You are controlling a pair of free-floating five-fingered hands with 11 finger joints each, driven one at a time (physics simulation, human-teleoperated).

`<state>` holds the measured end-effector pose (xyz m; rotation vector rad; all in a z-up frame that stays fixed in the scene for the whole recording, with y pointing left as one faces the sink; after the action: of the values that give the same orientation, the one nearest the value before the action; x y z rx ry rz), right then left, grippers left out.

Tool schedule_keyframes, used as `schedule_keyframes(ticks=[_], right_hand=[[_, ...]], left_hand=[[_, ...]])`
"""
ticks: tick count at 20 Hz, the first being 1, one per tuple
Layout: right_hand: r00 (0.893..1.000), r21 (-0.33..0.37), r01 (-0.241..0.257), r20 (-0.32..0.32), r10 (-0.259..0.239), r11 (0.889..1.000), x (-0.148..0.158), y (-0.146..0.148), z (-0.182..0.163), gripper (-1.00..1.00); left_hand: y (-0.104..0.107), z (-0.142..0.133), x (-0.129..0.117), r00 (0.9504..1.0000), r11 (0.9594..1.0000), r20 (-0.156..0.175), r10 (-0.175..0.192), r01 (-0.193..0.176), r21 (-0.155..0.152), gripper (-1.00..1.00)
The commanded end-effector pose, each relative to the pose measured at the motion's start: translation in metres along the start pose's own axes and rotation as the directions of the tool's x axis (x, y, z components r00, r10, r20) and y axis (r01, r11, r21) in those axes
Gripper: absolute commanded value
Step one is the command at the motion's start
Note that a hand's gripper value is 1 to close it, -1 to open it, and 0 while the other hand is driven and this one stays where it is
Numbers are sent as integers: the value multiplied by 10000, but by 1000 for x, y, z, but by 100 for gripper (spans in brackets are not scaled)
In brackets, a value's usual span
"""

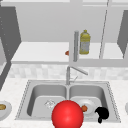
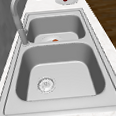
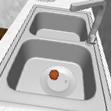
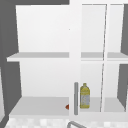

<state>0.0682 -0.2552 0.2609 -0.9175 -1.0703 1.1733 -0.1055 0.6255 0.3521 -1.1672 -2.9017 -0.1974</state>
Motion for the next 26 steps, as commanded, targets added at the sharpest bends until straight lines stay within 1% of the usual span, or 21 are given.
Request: schedule_keyframes(ticks=[1, 2, 4, 7, 9, 10, 12, 13, 14, 15, 17, 19, 22, 24, 26], right_hand=[[10000, 0, 0, 0, 0, 10000, 0, 0, 0, 0], [10000, 0, 0, 0, 0, 10000, 0, 0, 0, 0], [10000, 0, 0, 0, 0, 10000, 0, 0, 0, 0], [10000, 0, 0, 0, 0, 10000, 0, 0, 0, 0], [10000, 0, 0, 0, 0, 10000, 0, 0, 0, 0], [10000, 0, 0, 0, 0, 10000, 0, 0, 0, 0], [10000, 0, 0, 0, 0, 10000, 0, 0, 0, 0], [10000, 0, 0, 0, 0, 10000, 0, 0, 0, 0], [10000, 0, 0, 0, 0, 10000, 0, 0, 0, 0], [10000, 0, 0, 0, 0, 10000, 0, 0, 0, 0], [10000, 0, 0, 0, 0, 10000, 0, 0, 0, 0], [10000, 0, 0, 0, 0, 10000, 0, 0, 0, 0], [10000, 0, 0, 0, 0, 10000, 0, 0, 0, 0], [10000, 0, 0, 0, 0, 10000, 0, 0, 0, 0], [10000, 0, 0, 0, 0, 10000, 0, 0, 0, 0]], left_hand=[[1, 5, -3, 9922, 9984, -1230, -194, 127, -553, -100], [1, 7, -3, 9895, 9975, -1410, -305, 211, -674, -100], [3, 9, -4, 9839, 9959, -1760, -302, 146, -894, -100], [1, 15, -4, 9744, 9916, -2208, -423, 140, -1284, -100], [0, 20, -6, 9692, 9887, -2405, -532, 173, -1488, -100], [-2, 23, -9, 9683, 9877, -2456, -454, 67, -1559, -100], [-6, 29, -11, 9649, 9849, -2564, -562, 115, -1725, -100], [-8, 29, -14, 9683, 9841, -2433, -571, 135, -1771, -100], [-12, 28, -18, 9699, 9836, -2374, -537, 104, -1803, -100], [-15, 28, -21, 9705, 9837, -2352, -530, 102, -1794, -100], [-21, 31, -27, 9673, 9827, -2483, -520, 54, -1850, -100], [-26, 33, -33, 9658, 9816, -2534, -543, 51, -1908, -100], [-35, 33, -42, 9654, 9806, -2551, -544, 35, -1959, -100], [-41, 31, -48, 9646, 9790, -2577, -567, 31, -2040, -100], [-45, 30, -55, 9618, 9763, -2678, -565, -30, -2166, -100]])
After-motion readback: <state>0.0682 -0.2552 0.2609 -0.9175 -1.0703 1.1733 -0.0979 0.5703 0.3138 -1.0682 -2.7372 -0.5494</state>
